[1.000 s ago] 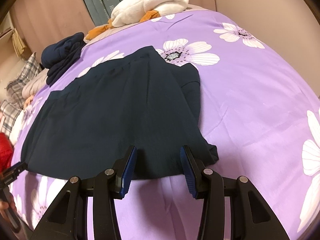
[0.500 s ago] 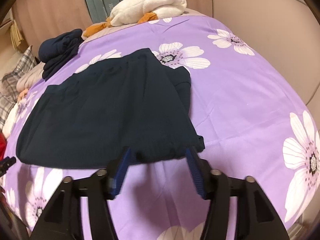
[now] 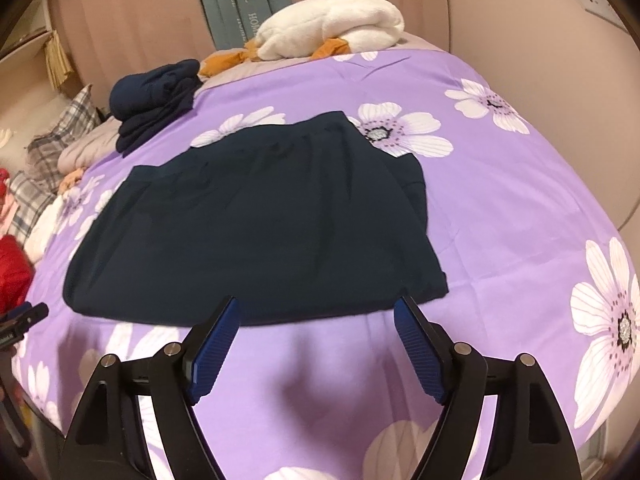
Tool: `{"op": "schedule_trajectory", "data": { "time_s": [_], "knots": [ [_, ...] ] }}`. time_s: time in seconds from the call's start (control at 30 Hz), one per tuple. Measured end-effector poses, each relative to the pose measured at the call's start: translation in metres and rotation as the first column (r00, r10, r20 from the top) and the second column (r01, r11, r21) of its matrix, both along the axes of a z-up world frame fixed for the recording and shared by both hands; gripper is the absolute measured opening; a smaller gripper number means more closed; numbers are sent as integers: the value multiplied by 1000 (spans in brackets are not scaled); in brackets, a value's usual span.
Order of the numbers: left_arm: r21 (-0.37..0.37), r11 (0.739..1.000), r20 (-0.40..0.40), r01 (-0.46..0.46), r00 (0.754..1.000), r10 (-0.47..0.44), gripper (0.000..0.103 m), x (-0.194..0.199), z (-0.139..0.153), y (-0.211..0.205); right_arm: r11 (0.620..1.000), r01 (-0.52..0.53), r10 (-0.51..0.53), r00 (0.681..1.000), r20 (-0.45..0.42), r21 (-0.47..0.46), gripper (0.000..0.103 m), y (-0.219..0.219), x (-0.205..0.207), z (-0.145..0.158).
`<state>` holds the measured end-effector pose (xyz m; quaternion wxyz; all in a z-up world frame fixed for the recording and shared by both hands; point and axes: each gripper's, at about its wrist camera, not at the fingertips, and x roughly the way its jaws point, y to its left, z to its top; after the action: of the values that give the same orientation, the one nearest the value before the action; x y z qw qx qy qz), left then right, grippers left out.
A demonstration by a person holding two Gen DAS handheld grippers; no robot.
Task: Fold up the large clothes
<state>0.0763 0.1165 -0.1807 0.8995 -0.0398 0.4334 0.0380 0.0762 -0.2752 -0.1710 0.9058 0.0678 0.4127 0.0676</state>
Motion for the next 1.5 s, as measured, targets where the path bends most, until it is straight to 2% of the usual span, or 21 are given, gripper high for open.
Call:
{"op": "schedule_trajectory", "data": {
  "time_s": [0.13, 0.27, 0.53, 0.57, 0.63, 0.73, 1.1, 1.33, 1.5],
  "knots": [
    [-14, 1000, 8, -26, 1000, 26, 102, -7, 11, 0, 1000, -12, 11, 1000, 13, 7, 86, 7, -6, 7],
    [-26, 999, 22, -30, 999, 31, 103, -13, 22, -3, 999, -34, 34, 999, 36, 4, 87, 15, -12, 15],
    [7, 1000, 50, -26, 998, 26, 103, -28, 44, -12, 997, -83, 83, 994, 65, 1, 89, 32, -21, 30],
    [11, 1000, 57, -27, 998, 27, 103, -30, 47, -14, 996, -89, 89, 994, 69, 2, 90, 35, -23, 32],
    [-2, 1000, 69, -16, 997, 16, 103, -34, 52, -16, 995, -102, 102, 992, 77, 7, 102, 39, -25, 36],
    [-23, 1000, 67, -5, 998, 7, 103, -39, 57, -18, 992, -126, 124, 987, 103, 11, 102, 46, -31, 44],
    [-27, 1000, 79, -10, 997, 12, 103, -51, 79, -25, 985, -169, 170, 976, 136, -17, 102, 73, -50, 77],
    [20, 1000, 109, -12, 994, 9, 103, -59, 115, -37, 984, -176, 178, 974, 140, -29, 102, 87, -59, 106],
    [28, 1000, 158, 5, 987, -10, 103, -71, 142, -50, 984, -173, 179, 966, 188, -51, 102, 94, -68, 128]
  ]
}}
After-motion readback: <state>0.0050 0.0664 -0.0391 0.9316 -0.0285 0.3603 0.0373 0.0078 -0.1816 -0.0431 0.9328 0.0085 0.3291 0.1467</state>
